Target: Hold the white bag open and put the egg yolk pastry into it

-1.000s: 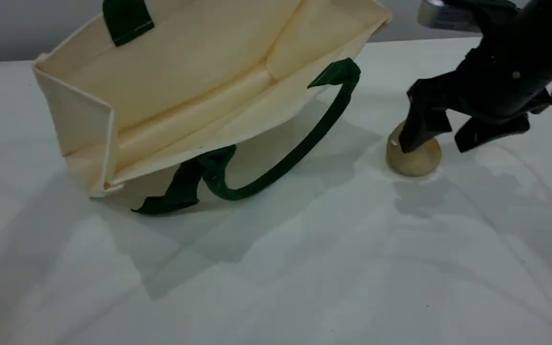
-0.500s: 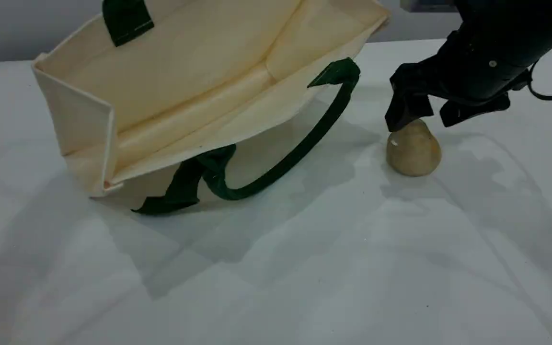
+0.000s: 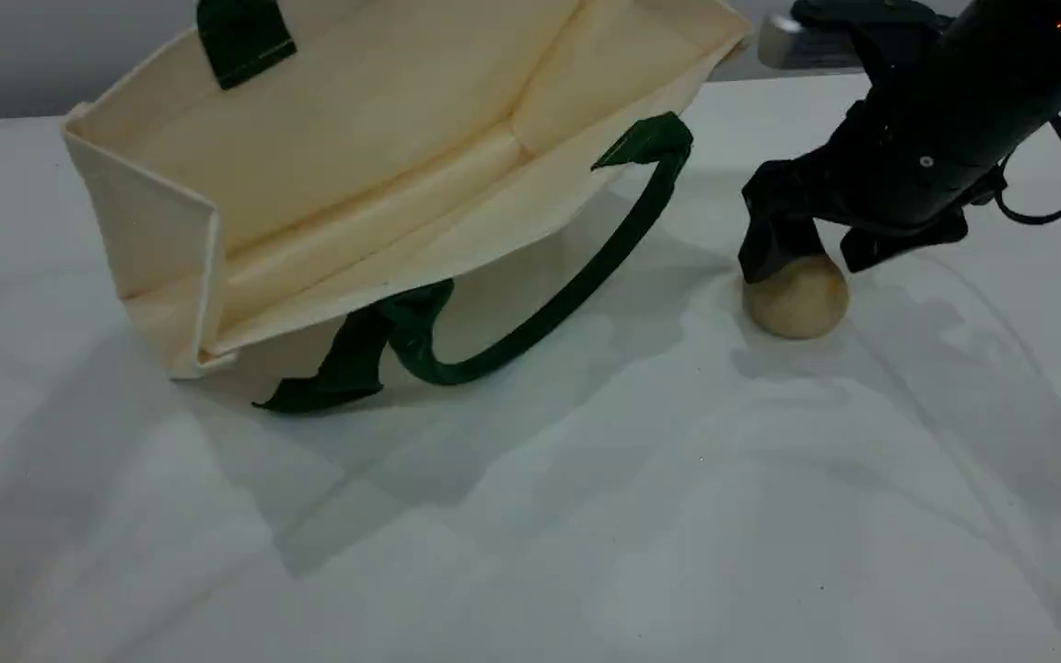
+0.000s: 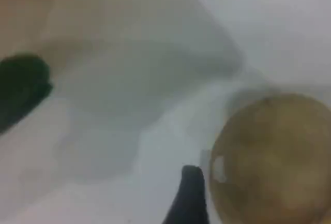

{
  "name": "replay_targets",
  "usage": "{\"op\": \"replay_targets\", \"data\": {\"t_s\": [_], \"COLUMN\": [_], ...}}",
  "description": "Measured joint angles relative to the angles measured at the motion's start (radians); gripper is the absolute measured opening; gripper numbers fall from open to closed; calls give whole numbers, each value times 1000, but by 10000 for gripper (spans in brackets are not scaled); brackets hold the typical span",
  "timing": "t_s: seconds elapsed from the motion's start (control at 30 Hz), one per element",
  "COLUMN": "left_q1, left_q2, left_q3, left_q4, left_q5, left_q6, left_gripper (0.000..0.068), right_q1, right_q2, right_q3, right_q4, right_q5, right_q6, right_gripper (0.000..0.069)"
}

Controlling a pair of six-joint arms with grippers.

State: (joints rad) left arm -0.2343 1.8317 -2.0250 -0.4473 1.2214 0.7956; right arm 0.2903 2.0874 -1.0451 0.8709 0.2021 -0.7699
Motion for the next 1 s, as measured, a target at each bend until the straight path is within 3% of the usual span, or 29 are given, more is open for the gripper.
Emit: {"op": "replay_targets", "data": {"t_s": [0.27, 0.63, 1.0], "left_q1": [0, 0, 0], "left_q2": [0, 0, 0], "left_q3": [0, 0, 0], "left_q4": [3, 3, 8], "left_q5": [0, 0, 0], "left_q6": [0, 3, 5], "left_gripper": [92, 92, 92], "right_q1": [5, 21, -30], "right_q2": [28, 29, -25], "right_q3": [0, 0, 0], "right_q4": [1, -2, -32], "right_q5": [-11, -8, 37], "right_q6": [1, -8, -11], "right_gripper": [514, 181, 166]}}
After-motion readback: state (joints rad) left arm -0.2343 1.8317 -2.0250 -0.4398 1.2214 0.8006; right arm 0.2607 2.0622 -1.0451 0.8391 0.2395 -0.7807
